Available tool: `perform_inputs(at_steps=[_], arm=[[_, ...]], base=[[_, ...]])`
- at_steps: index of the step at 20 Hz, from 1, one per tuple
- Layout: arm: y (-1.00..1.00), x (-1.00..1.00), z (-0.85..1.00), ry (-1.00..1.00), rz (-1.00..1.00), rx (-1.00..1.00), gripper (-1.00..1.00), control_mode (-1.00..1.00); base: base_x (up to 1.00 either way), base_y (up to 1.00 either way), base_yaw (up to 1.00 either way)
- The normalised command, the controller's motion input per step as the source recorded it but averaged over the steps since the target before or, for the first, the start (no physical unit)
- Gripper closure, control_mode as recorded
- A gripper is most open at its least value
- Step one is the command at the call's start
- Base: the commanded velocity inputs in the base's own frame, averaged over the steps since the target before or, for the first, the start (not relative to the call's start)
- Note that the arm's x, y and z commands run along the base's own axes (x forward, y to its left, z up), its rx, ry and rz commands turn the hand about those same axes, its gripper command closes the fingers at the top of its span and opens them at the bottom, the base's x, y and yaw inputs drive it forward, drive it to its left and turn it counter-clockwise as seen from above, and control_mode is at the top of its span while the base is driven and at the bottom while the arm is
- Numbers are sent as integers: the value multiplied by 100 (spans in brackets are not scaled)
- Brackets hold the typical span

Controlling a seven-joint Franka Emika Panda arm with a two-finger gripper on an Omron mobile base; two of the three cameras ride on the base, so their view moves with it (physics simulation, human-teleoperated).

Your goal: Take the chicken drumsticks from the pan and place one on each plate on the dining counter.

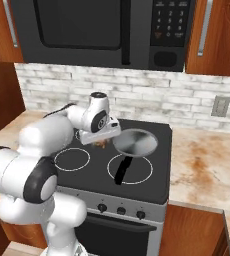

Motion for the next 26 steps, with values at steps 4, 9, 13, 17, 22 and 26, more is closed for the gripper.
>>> perform_inputs(at_steps=[4, 9, 13, 17, 22, 26], arm=[[46, -100, -2, -13, 8, -3, 100, -100], [48, -100, 21, -23, 11, -12, 100, -100], [62, -100, 37, -28, 11, -21, 100, -100], [34, -50, 14, -14, 7, -12, 100, 100], [0, 0, 0, 0, 0, 0, 100, 100], [0, 0, 0, 0, 0, 0, 100, 100]], base=[[0, 0, 0], [0, 0, 0], [0, 0, 0], [-50, 29, 13], [-87, 43, 38], [-33, 38, 55]])
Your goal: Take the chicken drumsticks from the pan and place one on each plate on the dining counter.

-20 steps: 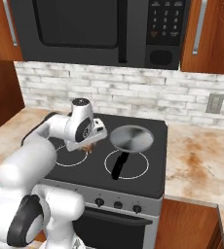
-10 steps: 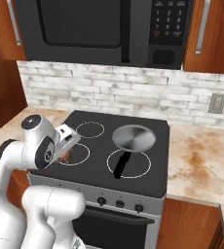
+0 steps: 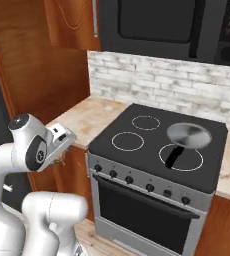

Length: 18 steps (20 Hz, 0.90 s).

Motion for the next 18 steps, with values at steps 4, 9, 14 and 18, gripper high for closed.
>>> perform_inputs(at_steps=[4, 9, 14, 18], arm=[[0, 0, 0, 0, 0, 0, 100, 100], [0, 0, 0, 0, 0, 0, 100, 100], [0, 0, 0, 0, 0, 0, 100, 100], [0, 0, 0, 0, 0, 0, 100, 100]], base=[[-4, 34, 66], [0, 28, 72], [0, 21, 77], [0, 53, 71]])
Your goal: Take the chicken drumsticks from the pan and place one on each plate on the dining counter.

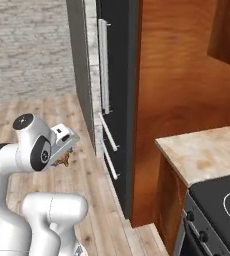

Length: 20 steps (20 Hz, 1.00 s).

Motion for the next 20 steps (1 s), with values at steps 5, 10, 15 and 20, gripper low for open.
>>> perform_inputs(at_steps=[5, 10, 15, 20], arm=[[0, 0, 0, 0, 0, 0, 100, 100], [0, 0, 0, 0, 0, 0, 100, 100], [0, 0, 0, 0, 0, 0, 100, 100], [0, 0, 0, 0, 0, 0, 100, 100]], base=[[35, 89, 49], [100, 100, 12], [100, 81, 0], [100, 14, 1]])
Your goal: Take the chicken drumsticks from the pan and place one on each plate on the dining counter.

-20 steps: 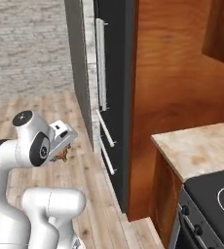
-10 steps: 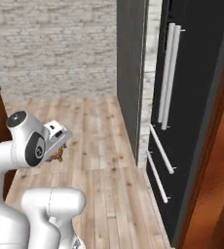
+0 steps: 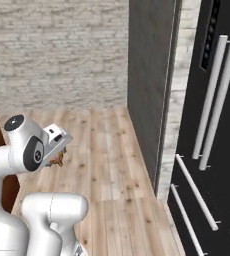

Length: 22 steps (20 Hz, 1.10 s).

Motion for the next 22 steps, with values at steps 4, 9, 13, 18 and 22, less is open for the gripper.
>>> perform_inputs(at_steps=[4, 9, 13, 18, 22], arm=[[0, 0, 0, 0, 0, 0, 100, 100], [0, 0, 0, 0, 0, 0, 100, 100], [0, 0, 0, 0, 0, 0, 100, 100], [0, 0, 0, 0, 0, 0, 100, 100], [0, 0, 0, 0, 0, 0, 100, 100]], base=[[100, 2, 3], [100, 0, 21], [100, -9, 40], [100, -24, 61], [100, -37, 67]])
